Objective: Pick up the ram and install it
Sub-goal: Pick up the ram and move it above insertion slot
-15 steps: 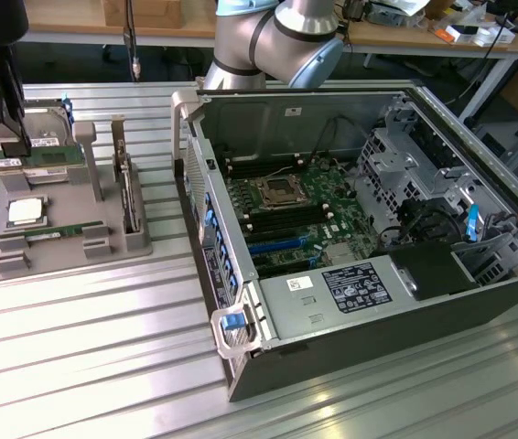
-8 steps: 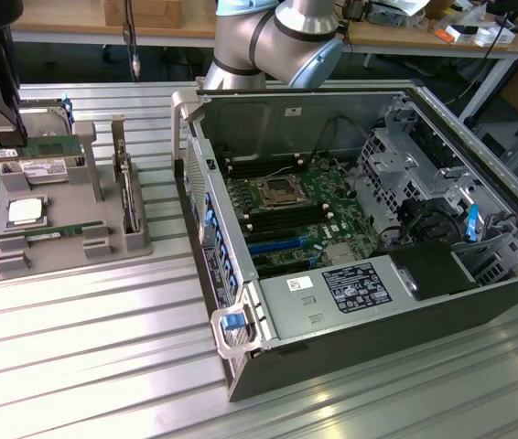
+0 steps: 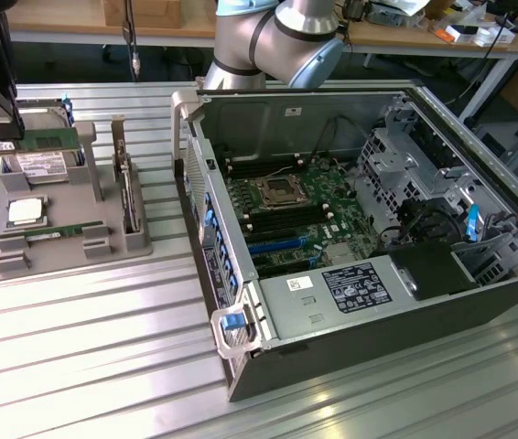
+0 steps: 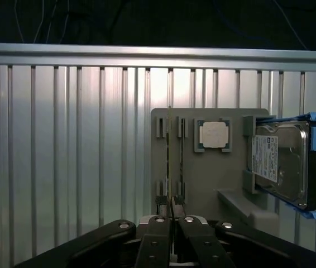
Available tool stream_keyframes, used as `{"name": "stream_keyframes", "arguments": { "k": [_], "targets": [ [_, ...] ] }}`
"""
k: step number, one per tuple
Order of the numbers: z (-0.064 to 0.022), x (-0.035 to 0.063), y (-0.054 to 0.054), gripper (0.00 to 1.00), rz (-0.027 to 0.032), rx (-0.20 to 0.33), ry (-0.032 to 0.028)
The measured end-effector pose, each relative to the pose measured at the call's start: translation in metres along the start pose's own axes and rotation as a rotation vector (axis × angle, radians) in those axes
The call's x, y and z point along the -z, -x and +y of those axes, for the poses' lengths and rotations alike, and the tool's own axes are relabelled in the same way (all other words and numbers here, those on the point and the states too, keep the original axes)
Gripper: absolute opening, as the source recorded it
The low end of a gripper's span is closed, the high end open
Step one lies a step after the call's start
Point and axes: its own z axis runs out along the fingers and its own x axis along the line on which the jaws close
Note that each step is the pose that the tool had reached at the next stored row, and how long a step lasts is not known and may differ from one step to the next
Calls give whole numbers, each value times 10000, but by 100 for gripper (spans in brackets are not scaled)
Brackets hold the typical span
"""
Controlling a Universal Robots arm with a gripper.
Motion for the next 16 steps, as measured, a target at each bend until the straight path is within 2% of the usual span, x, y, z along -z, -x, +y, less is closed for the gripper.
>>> {"name": "stream_keyframes", "arguments": {
  "k": [16],
  "targets": [
    [5, 227, 5, 12, -1, 0, -1]
  ]
}}
